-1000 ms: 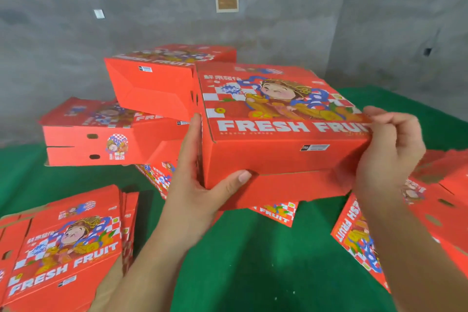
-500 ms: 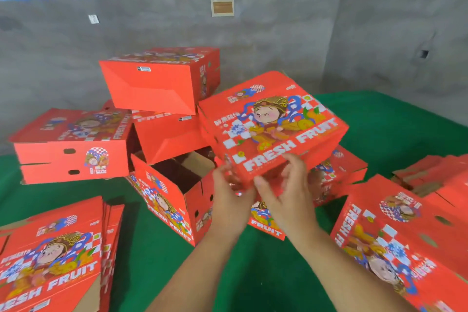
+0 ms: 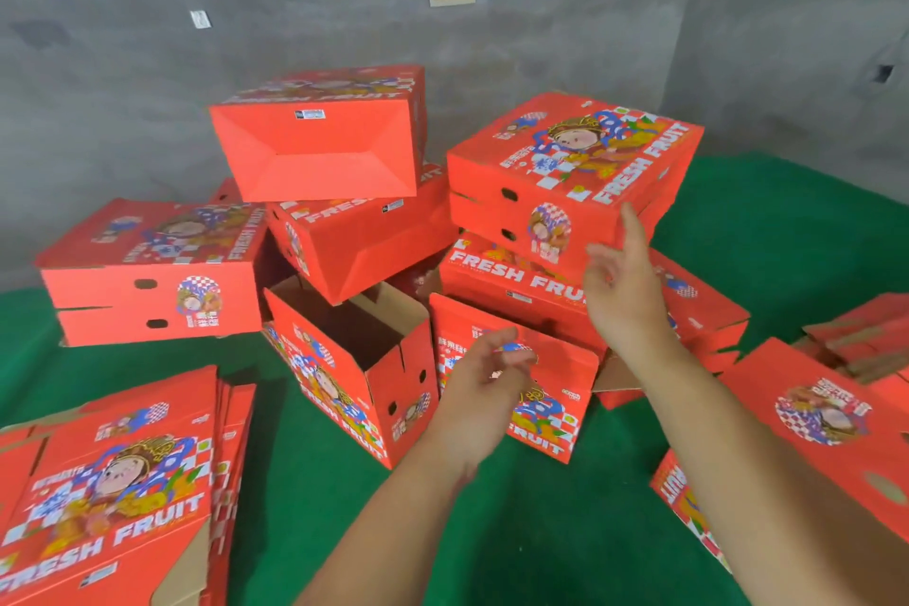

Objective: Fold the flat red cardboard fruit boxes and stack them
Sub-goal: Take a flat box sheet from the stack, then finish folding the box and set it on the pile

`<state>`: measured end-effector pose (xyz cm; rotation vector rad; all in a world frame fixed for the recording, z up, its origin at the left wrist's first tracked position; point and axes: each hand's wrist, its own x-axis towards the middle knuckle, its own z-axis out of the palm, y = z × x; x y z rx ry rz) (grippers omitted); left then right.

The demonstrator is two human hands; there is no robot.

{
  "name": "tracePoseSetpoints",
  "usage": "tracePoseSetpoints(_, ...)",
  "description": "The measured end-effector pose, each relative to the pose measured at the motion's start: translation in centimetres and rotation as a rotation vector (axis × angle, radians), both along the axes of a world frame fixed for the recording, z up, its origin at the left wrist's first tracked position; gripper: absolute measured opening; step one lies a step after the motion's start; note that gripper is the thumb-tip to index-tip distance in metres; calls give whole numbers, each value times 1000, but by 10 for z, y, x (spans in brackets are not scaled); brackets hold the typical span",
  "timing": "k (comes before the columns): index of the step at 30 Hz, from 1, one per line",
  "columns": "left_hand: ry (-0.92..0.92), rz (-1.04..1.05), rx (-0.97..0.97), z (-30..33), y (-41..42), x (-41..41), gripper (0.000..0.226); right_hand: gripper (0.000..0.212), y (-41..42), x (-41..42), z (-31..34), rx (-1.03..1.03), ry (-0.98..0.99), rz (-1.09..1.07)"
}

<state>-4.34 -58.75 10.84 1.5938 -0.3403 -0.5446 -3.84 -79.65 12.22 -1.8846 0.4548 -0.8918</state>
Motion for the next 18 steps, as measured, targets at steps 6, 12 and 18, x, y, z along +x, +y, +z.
tracePoseSetpoints(6, 34, 50, -86, 0, 3, -7, 28, 55, 32, -9, -16, 47, 168, 167)
tracePoseSetpoints(12, 144, 161, -223, -3, 17, -10, 17, 39, 99, -35, -37, 168, 206, 398)
tracePoseSetpoints(18, 214, 263, -263, -18, 41, -17, 18, 51, 145, -51, -49, 159, 264, 489)
